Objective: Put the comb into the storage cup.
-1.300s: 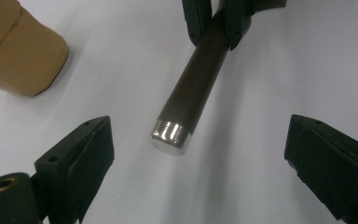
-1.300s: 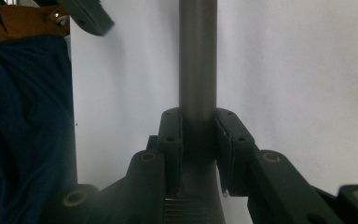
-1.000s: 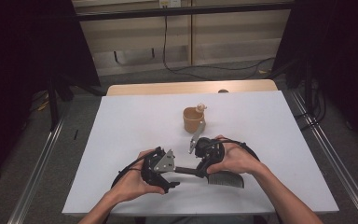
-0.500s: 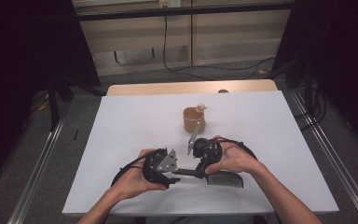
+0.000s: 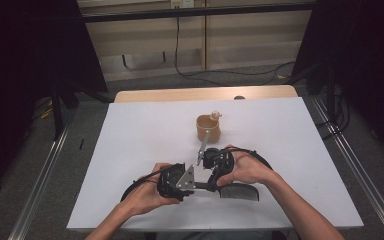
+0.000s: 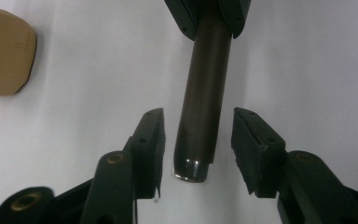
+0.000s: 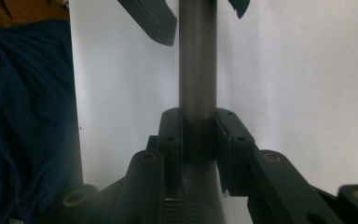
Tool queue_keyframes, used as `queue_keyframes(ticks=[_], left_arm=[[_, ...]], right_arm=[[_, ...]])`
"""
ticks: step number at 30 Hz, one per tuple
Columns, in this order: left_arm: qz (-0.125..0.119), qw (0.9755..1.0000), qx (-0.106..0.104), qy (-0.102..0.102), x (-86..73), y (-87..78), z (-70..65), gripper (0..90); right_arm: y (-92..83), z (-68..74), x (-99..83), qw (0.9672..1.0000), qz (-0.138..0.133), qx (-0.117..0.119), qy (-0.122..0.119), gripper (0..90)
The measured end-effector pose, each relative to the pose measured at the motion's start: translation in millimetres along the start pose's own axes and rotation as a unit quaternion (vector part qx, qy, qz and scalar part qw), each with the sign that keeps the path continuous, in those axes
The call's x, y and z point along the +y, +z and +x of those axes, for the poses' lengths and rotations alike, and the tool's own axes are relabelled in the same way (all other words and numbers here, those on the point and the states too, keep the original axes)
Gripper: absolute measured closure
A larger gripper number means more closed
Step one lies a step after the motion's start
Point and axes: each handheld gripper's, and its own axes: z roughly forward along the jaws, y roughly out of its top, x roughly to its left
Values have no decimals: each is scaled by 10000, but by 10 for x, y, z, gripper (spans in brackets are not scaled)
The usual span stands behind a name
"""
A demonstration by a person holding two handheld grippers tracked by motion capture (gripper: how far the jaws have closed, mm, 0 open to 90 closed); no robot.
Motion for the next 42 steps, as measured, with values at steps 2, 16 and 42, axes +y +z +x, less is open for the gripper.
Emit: queue_keyframes(ticks=[2, 16, 42], left_arm=[[23, 10000, 27, 33, 2, 3, -12, 567], [160, 9989, 143, 408, 30, 41, -64, 641], [-69, 9976, 260, 636, 47, 67, -138, 720]], right_arm=[[0, -3, 1, 10000, -3, 3, -16, 731], [18, -26, -9, 9999, 0, 129, 45, 731], [3, -36, -8, 9988, -61, 432, 235, 729]])
